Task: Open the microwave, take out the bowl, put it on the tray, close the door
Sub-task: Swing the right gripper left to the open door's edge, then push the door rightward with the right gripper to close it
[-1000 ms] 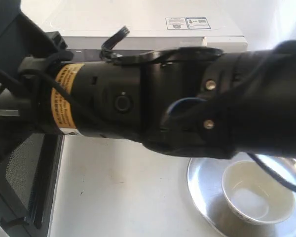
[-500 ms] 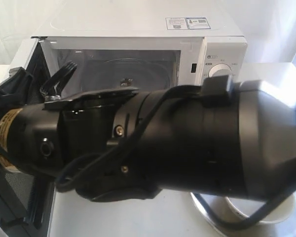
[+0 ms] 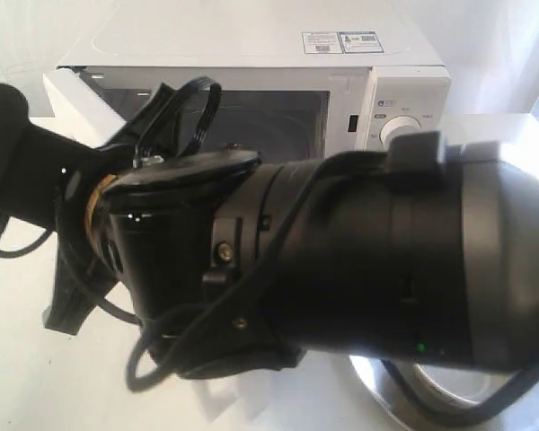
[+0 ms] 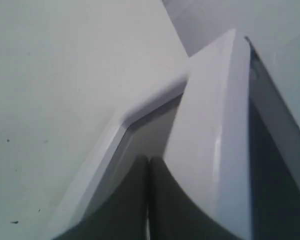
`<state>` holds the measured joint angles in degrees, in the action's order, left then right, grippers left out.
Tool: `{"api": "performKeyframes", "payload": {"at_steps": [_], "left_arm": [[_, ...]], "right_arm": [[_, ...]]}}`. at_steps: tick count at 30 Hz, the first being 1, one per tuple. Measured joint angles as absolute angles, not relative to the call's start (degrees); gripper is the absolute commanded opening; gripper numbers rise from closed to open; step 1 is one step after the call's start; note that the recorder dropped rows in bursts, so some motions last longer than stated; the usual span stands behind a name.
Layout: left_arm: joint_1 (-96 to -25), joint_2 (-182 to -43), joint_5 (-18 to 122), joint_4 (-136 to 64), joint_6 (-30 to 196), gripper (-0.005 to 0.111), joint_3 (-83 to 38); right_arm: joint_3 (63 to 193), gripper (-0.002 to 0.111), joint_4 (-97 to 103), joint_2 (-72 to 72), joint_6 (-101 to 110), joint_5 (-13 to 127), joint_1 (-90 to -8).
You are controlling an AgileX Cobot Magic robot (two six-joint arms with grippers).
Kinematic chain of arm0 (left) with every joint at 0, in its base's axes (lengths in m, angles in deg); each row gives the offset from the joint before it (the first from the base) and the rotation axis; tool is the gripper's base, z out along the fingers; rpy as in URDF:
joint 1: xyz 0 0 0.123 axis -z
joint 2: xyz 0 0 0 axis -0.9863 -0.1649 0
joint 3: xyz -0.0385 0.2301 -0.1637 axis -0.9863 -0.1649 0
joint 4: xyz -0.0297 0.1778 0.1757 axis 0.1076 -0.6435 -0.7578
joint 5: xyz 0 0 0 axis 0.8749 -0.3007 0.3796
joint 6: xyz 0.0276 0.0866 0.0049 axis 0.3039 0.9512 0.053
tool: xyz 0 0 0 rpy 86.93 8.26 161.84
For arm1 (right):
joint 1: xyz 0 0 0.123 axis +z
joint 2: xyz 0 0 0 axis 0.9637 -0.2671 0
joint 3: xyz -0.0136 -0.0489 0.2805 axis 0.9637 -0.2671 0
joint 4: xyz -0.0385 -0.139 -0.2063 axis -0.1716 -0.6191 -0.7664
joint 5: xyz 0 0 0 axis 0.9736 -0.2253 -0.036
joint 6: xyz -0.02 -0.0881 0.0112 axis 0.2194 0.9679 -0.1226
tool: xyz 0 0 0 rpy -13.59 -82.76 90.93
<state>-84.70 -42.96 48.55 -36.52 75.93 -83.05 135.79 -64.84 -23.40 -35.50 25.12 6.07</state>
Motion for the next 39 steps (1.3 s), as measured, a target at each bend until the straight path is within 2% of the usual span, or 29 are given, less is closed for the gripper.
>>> {"api": "performKeyframes", "payload": {"at_steps": [5, 11, 15, 28, 39], "left_arm": [[-84.7, -42.96, 48.55, -36.52, 75.93, 0.0, -83.05], [-84.7, -42.96, 48.55, -36.52, 75.93, 0.0, -83.05], [-84.7, -42.96, 48.55, -36.52, 75.93, 0.0, -83.05], [-84.7, -42.96, 48.55, -36.52, 75.93, 0.0, -83.05], [-84.7, -42.96, 48.55, -36.52, 75.93, 0.0, -83.05]], "right_arm": [[135.53, 0.0, -64.4, -21.47, -35.5, 23.02, 6.07], [135.53, 0.0, -64.52, -20.54, -35.86, 10.24, 5.28], [134.42, 0.0, -64.61, -20.54, -37.54, 7.39, 3.13], [125.21, 0.0, -75.27, -20.54, -52.25, 14.17, -7.9], [123.98, 0.0, -93.02, -26.35, -70.51, 20.09, -16.62]]}}
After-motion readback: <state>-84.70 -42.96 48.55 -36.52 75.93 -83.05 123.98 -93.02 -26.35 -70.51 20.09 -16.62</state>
